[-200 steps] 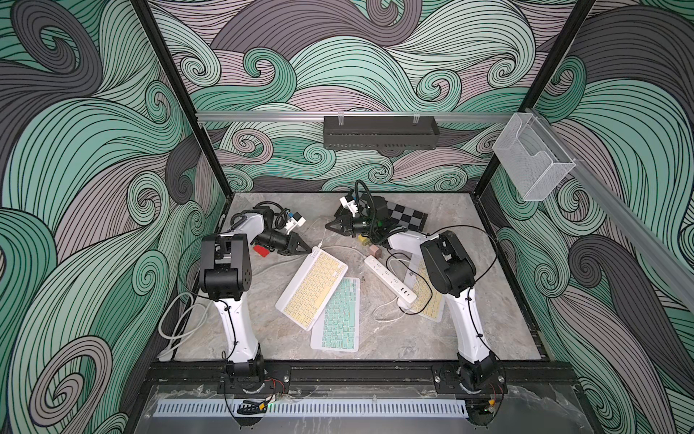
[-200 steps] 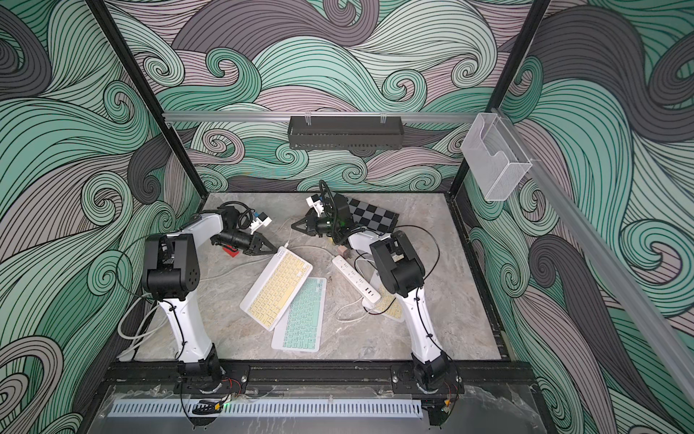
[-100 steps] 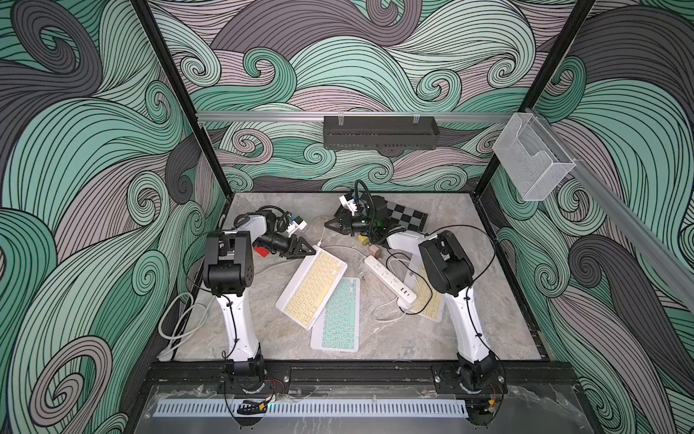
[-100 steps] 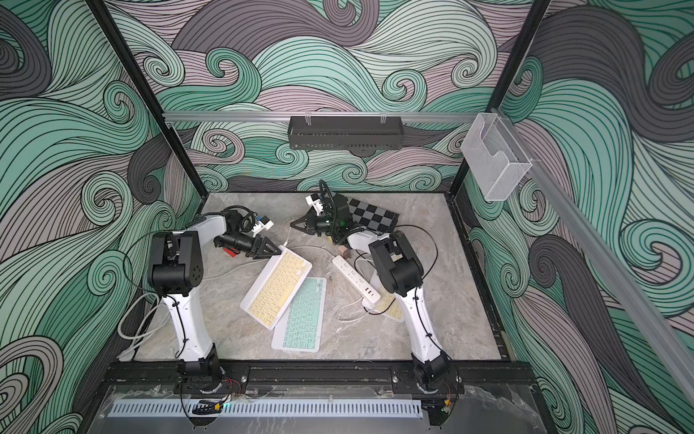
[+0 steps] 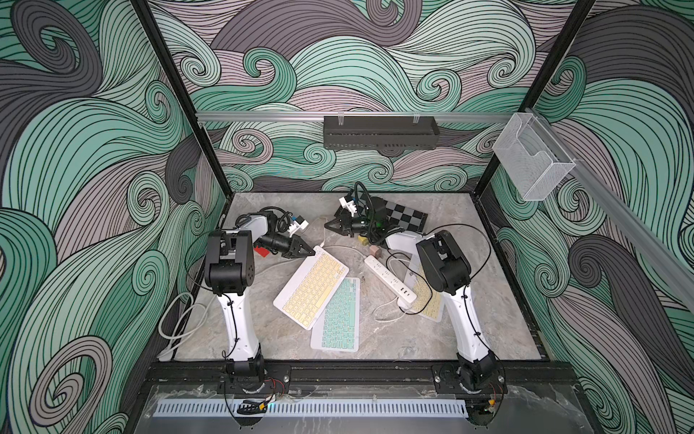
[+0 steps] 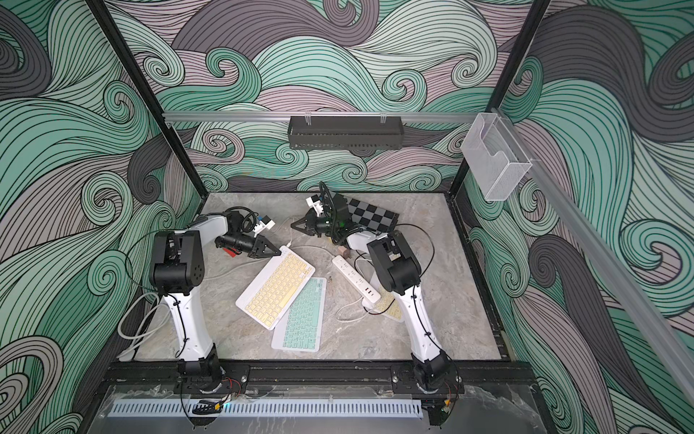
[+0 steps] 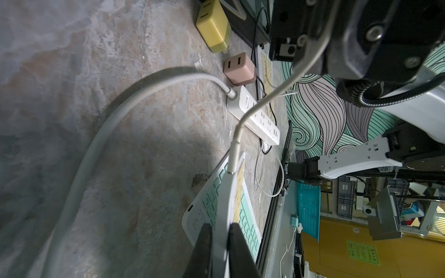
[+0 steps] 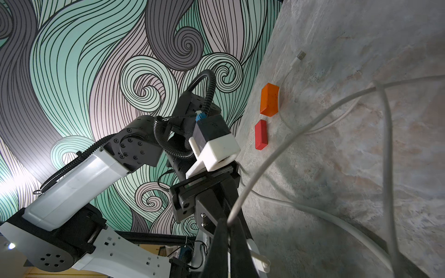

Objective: Unplug the wireless keyboard
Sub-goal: Pick up the keyboard from the center of the board.

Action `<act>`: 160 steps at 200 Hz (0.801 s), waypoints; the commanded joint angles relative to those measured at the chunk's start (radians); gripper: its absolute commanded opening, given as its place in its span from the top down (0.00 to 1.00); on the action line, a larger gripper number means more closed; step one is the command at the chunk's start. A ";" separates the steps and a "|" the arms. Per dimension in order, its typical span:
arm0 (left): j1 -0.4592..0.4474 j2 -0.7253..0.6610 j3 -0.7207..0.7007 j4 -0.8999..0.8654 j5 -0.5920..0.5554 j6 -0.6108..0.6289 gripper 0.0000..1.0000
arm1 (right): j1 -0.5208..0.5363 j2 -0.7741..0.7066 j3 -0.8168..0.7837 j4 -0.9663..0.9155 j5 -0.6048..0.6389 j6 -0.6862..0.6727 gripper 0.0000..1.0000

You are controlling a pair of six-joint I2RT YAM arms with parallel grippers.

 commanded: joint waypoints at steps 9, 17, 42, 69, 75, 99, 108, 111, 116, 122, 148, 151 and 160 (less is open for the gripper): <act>-0.008 0.009 0.033 -0.044 0.040 0.043 0.99 | -0.002 0.002 0.018 0.058 0.005 0.020 1.00; -0.008 0.005 0.033 -0.043 0.042 0.042 1.00 | -0.002 0.001 0.012 0.064 0.003 0.018 0.95; -0.008 -0.032 0.026 -0.015 0.058 0.020 1.00 | -0.002 -0.012 -0.036 0.101 -0.020 -0.001 0.67; -0.007 -0.083 0.009 0.018 0.116 -0.003 1.00 | -0.002 -0.041 -0.144 0.205 -0.027 0.002 0.58; -0.008 -0.093 0.006 0.025 0.132 -0.011 1.00 | -0.001 -0.045 -0.162 0.223 -0.030 0.006 0.58; -0.012 -0.137 -0.003 0.044 0.208 -0.025 1.00 | 0.007 -0.053 -0.213 0.292 -0.042 0.018 0.58; -0.016 -0.155 -0.006 0.049 0.212 -0.029 1.00 | 0.011 -0.052 -0.219 0.314 -0.048 0.027 0.59; -0.017 -0.160 -0.009 0.055 0.213 -0.033 1.00 | 0.012 -0.052 -0.222 0.322 -0.049 0.033 0.59; -0.019 -0.167 -0.014 0.066 0.212 -0.042 1.00 | 0.012 -0.052 -0.224 0.337 -0.048 0.045 0.61; -0.019 -0.174 -0.021 0.080 0.211 -0.052 1.00 | 0.014 -0.049 -0.225 0.366 -0.045 0.063 0.62; -0.021 -0.168 -0.030 0.084 0.213 -0.058 1.00 | 0.017 -0.049 -0.214 0.490 -0.053 0.155 0.62; -0.021 -0.167 -0.029 0.084 0.214 -0.058 1.00 | 0.017 -0.051 -0.215 0.499 -0.051 0.162 0.62; -0.021 -0.163 -0.027 0.081 0.215 -0.057 1.00 | 0.015 -0.058 -0.223 0.520 -0.043 0.178 0.61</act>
